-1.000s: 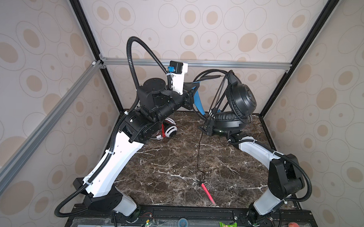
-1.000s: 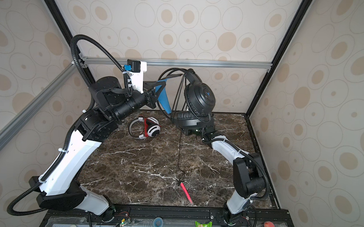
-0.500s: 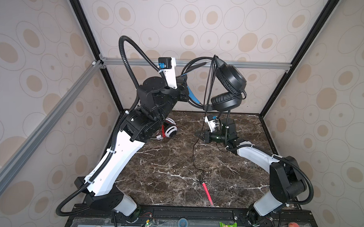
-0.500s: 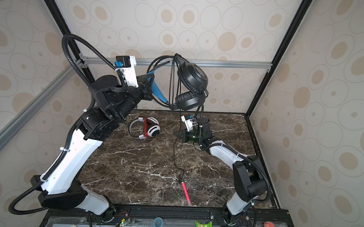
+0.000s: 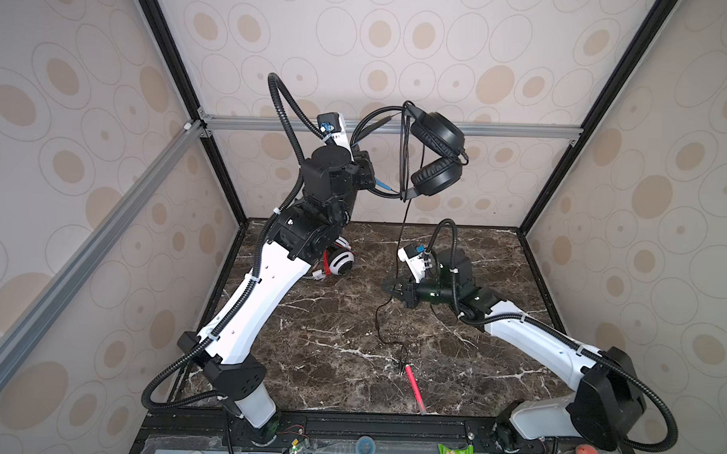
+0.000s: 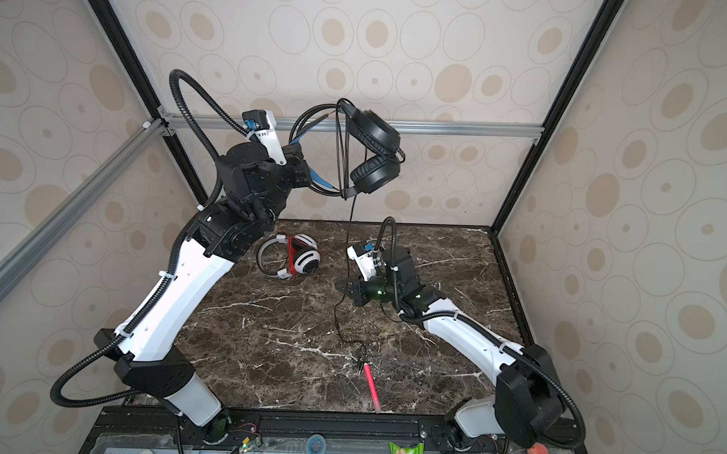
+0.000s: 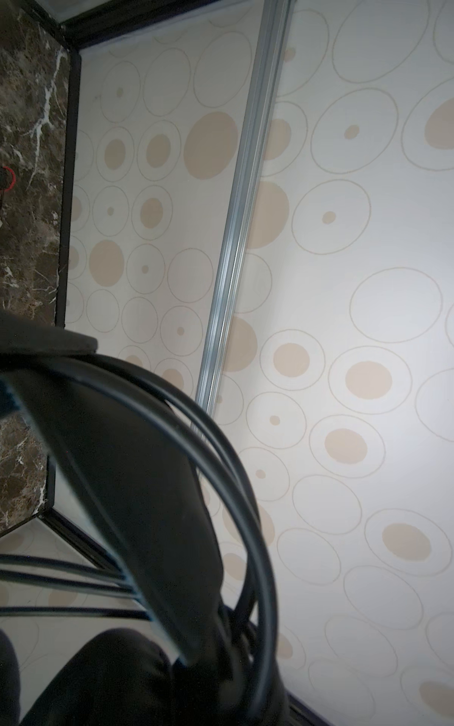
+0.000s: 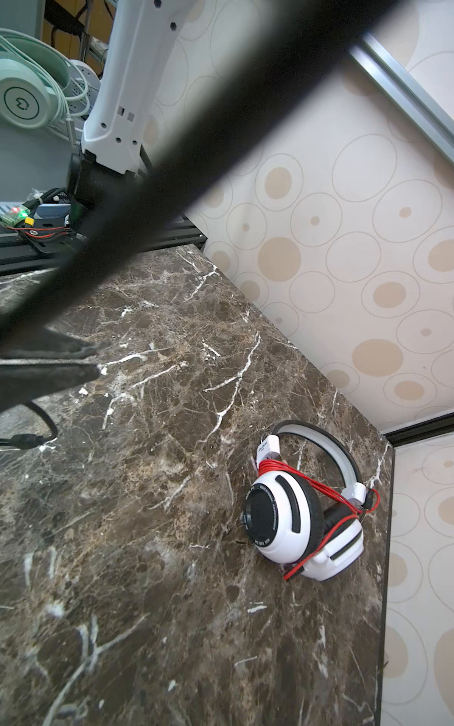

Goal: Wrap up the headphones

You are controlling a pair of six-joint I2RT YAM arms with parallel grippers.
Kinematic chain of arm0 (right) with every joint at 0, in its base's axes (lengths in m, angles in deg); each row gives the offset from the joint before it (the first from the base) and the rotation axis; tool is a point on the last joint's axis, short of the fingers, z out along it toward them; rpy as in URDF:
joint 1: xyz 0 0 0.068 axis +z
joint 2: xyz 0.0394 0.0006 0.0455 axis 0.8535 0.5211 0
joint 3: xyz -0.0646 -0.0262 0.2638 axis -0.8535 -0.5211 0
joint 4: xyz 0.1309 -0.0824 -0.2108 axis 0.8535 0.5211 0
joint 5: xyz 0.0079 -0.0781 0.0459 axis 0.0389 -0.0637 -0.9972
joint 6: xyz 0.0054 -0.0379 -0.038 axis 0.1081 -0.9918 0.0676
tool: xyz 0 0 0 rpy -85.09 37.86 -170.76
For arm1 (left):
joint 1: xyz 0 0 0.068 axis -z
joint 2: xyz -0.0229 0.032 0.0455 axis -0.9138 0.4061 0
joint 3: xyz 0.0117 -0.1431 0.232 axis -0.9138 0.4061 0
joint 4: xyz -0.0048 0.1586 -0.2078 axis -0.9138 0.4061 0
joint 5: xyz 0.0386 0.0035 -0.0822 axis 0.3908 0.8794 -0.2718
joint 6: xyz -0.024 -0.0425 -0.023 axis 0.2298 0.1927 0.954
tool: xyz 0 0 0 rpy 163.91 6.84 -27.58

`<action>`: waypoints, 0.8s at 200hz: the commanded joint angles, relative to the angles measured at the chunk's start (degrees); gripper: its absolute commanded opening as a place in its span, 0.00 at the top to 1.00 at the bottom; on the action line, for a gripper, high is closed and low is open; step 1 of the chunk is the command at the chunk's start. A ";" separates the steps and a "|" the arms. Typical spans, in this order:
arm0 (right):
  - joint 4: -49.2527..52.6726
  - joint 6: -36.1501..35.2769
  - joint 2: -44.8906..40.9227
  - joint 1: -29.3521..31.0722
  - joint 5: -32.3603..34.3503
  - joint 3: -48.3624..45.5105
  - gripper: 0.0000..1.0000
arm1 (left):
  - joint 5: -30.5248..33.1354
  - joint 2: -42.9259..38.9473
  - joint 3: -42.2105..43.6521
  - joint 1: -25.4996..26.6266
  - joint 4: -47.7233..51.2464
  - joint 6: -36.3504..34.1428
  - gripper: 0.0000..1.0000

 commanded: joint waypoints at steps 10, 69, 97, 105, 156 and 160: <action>4.06 -1.74 -3.16 1.95 2.52 -0.21 1.00 | 3.17 -0.34 -3.04 -2.90 -4.25 5.82 1.00; 12.57 -6.42 -2.34 9.34 7.00 4.12 1.00 | 4.13 1.96 -3.30 -6.62 0.32 11.82 1.00; 16.87 -9.44 -1.01 13.60 9.34 7.07 1.00 | 4.92 2.08 -0.87 -7.77 -0.08 12.06 1.00; 17.69 -9.84 -0.73 14.34 9.61 7.71 1.00 | 5.06 2.37 -0.44 -8.05 -0.06 11.76 1.00; 24.93 -14.81 -0.59 15.19 11.83 14.82 1.00 | 6.18 5.71 3.38 -9.07 2.70 5.62 1.00; 25.99 -15.55 -0.55 15.23 12.14 15.79 1.00 | 6.30 5.47 4.60 -9.03 2.25 5.06 1.00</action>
